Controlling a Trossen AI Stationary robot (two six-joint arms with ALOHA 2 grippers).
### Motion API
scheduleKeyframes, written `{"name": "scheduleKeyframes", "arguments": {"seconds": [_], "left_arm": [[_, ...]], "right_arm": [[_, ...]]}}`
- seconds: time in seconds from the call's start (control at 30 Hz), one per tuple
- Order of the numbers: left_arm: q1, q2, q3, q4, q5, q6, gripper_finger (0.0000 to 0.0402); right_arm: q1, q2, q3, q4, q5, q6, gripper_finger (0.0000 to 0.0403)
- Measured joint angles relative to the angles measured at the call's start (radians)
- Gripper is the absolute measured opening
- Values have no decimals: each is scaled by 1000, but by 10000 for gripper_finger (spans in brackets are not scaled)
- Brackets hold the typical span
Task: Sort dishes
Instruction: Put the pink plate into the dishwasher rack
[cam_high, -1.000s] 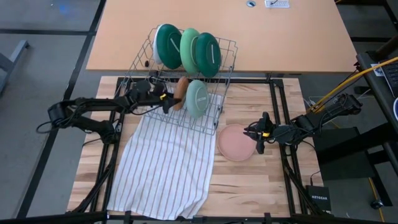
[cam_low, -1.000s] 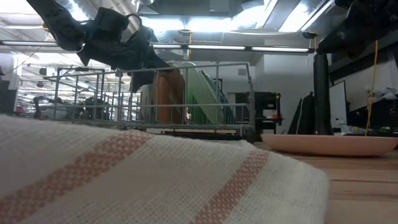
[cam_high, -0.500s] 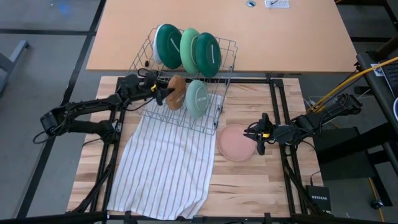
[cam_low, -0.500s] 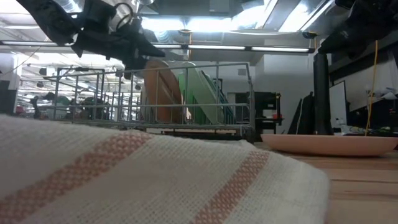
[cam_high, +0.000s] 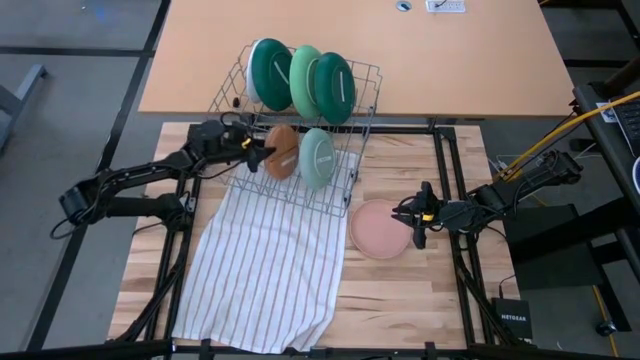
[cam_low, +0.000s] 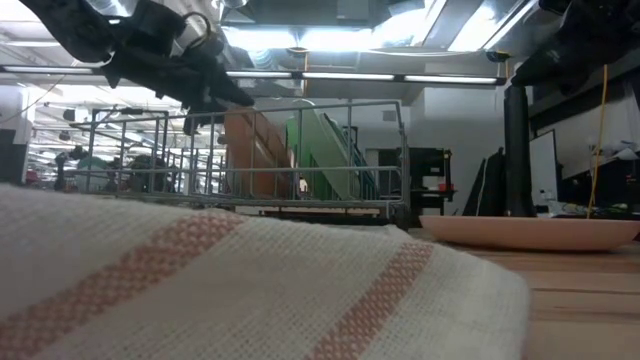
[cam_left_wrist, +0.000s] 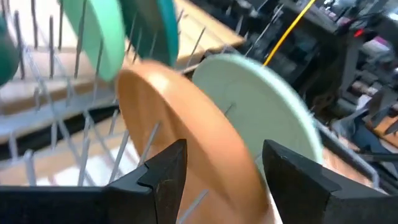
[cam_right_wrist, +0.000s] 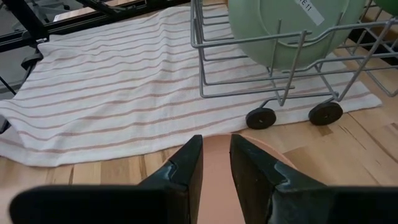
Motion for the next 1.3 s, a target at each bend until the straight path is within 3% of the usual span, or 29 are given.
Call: {"name": "scheduleKeyframes", "arguments": {"seconds": [0.43, 0.8, 1.03, 1.17, 1.3], "left_arm": [[3, -6, 0, -17, -3, -34, 198], [-15, -188, 1, -14, -5, -22, 198], [-213, -243, 1, 47, -5, -61, 198], [-392, -200, 1, 222, -28, -47, 198], [-577, -112, 10, 406, -115, 40, 198]], "right_arm": [[0, 0, 0, 0, 6, 0, 85], [0, 0, 0, 0, 6, 0, 85], [0, 0, 0, 0, 6, -1, 85], [0, 0, 0, 0, 7, -1, 85], [0, 0, 0, 0, 7, 0, 85]]}}
